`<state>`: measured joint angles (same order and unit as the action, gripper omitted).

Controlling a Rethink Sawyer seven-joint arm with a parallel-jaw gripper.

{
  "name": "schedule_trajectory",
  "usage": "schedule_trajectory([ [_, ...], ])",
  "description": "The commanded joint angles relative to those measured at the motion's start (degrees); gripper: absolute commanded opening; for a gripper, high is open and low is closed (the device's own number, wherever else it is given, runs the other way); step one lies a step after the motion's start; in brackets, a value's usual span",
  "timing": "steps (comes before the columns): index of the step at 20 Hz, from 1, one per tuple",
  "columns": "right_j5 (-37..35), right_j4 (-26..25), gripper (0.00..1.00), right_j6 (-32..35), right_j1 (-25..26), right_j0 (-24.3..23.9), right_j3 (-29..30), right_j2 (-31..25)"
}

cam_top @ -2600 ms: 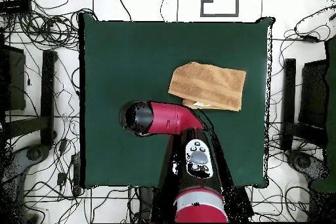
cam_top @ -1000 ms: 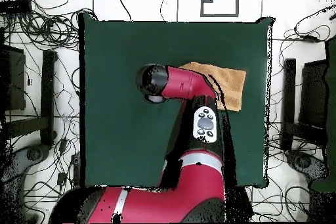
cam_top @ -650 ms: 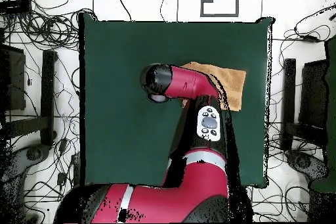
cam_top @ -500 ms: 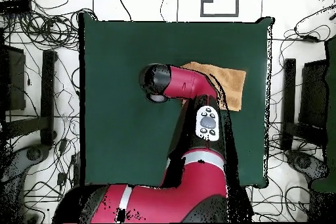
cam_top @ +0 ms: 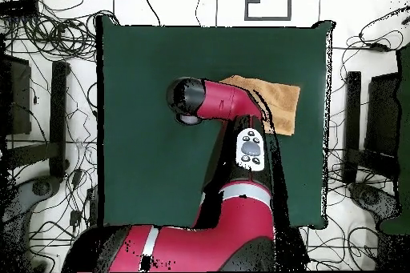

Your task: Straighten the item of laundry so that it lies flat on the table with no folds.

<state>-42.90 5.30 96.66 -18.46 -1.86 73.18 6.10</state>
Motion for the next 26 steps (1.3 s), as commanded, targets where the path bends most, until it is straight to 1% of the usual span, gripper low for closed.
schedule_trajectory([
  [1,-0.02,-1.5,1.0,1.59,0.33,1.26,2.92,-7.66],
  [4,-0.39,-1.76,1.0,0.7,0.78,0.9,2.3,-8.12],
  [9,-2.3,-4.37,1.0,-9.76,0.91,-2.2,2.15,-12.75],
  [14,-3.62,-6.16,1.0,-12.36,-1.41,-4.7,5.24,-15.26],
  [22,-3.84,-12.81,1.0,-19.59,-3.87,-10.08,9.94,-22.34],
  [26,-3.49,-15.86,1.0,-20.38,-4.95,-12.79,13.06,-25.97],
])
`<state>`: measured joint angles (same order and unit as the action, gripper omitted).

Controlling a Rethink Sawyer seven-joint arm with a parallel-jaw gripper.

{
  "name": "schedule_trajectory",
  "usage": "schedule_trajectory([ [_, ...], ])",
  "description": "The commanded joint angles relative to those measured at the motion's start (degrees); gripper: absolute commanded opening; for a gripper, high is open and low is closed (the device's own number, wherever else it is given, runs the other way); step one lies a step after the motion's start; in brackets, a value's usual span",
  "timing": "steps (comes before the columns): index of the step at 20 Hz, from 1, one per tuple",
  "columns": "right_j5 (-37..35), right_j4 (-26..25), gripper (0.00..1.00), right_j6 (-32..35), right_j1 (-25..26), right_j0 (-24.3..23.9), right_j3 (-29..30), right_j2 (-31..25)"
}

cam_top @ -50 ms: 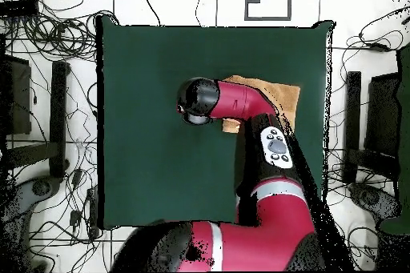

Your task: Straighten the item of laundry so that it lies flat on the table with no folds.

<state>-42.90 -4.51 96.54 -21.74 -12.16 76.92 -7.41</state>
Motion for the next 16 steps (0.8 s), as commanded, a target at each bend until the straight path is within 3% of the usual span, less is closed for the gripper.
schedule_trajectory([
  [1,-3.17,-6.99,1.0,-20.17,-1.88,-2.93,9.9,-13.16],
  [16,-1.5,-17.57,1.0,-17.17,-4.16,-5.51,15.26,-21.19],
])
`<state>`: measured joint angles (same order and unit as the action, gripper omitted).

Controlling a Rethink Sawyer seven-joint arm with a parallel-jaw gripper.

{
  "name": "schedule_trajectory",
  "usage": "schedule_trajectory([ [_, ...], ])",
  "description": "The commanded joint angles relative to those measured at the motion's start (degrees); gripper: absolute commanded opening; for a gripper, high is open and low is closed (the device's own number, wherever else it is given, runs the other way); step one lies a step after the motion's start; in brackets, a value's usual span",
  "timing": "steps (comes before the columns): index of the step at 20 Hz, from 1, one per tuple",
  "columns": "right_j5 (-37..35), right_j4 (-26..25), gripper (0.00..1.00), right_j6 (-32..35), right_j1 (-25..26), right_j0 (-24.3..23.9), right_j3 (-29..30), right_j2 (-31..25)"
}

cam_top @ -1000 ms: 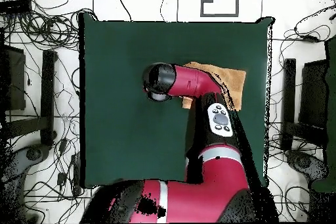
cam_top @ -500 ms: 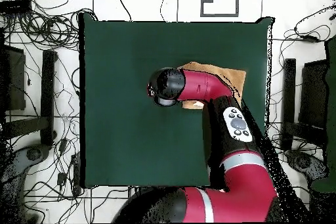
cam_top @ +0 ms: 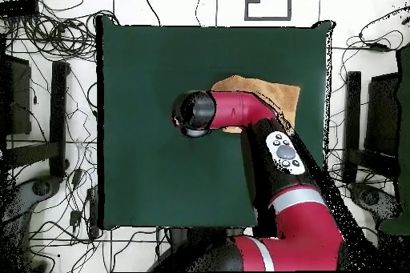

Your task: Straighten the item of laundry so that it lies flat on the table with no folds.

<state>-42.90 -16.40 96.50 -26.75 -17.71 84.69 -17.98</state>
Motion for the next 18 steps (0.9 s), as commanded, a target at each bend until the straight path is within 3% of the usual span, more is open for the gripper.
schedule_trajectory([
  [1,-1.47,-6.36,1.0,-17.16,1.22,-0.26,7.47,-11.15],
  [11,-1.75,-10.99,1.0,-17.44,4.36,-2.18,7.09,-15.91],
  [14,-0.01,-11.3,1.0,-13.58,4.73,-2.1,8.34,-16.15],
  [18,5.81,-11.8,1.0,-1.91,3.31,0.86,10.24,-12.96],
])
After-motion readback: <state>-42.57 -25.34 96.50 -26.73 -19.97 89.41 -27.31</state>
